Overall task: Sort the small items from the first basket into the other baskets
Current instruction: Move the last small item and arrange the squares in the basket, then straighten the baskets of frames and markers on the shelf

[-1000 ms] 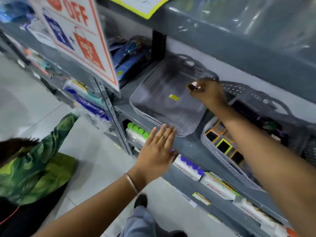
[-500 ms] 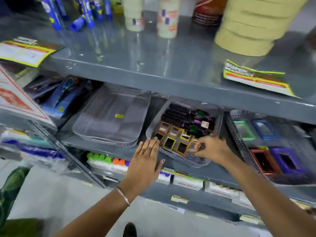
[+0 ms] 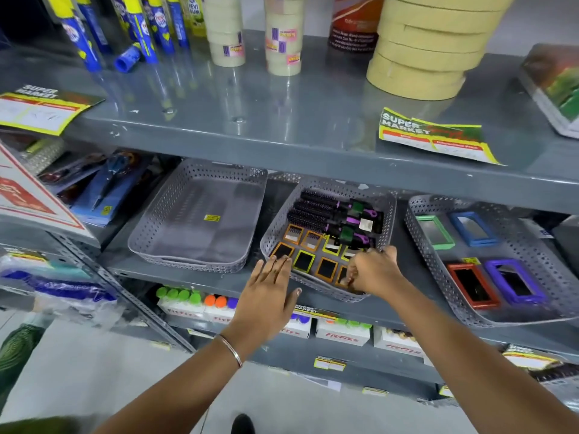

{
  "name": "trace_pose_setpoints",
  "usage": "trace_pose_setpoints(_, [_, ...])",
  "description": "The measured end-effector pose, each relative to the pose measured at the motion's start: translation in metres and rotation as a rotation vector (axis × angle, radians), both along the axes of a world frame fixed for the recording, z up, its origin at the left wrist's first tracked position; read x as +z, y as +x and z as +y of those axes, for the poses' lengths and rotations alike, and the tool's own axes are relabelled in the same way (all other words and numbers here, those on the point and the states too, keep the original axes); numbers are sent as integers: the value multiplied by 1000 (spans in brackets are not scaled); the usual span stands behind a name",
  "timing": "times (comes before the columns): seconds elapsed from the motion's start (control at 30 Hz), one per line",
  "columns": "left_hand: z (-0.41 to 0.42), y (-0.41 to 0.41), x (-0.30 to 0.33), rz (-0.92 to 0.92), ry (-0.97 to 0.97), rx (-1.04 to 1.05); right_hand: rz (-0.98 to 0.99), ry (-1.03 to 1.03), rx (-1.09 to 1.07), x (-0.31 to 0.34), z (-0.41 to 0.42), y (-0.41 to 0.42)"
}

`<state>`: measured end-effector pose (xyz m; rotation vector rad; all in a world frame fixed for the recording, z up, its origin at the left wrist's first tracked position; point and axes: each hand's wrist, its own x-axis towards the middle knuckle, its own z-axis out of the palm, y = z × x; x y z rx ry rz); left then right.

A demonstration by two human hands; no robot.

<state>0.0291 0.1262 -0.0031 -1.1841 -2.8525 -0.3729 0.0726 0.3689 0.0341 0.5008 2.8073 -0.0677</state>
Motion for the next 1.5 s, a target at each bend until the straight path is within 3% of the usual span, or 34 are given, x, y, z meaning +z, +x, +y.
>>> trace_pose_setpoints(0.07, [2, -3, 7, -173, 206, 43, 87, -90, -41, -2, 4, 6])
trace_pose_setpoints(0.17, [11, -17, 27, -405, 570, 193, 585, -413, -288, -5, 3, 28])
trace_pose_setpoints(0.23, [20, -38, 32, -469, 674, 335, 822, -722, -550, -6, -4, 44])
trace_pose_setpoints(0.33, [34, -68, 29, -606, 722, 486, 771, -1070, -798, -17, -18, 54])
trace_pose_setpoints(0.4, [39, -74, 25, -668, 684, 531, 764, -1144, -822, -26, -21, 54])
trace_pose_setpoints(0.6, [38, -57, 14, -643, 675, 577, 809, -1104, -728, -33, -12, 54])
trace_pose_setpoints(0.93, [35, -9, -8, -587, 762, 583, 718, -1161, -636, -41, 28, 56])
trace_pose_setpoints(1.17, [32, -10, -4, -604, 689, 540, 701, -1190, -612, -38, 28, 56])
trace_pose_setpoints(1.27, [37, 1, -5, -428, 564, 440, 689, -1248, -666, -24, 31, 61])
trace_pose_setpoints(1.37, [58, 39, 22, -182, 618, 136, 834, -1215, -718, 0, 54, 85])
trace_pose_setpoints(1.43, [83, 67, 39, -261, 680, -116, 997, -1078, -710, 20, 82, 111])
trace_pose_setpoints(1.5, [116, 86, 45, -454, 702, -249, 1097, -921, -763, 35, 119, 138])
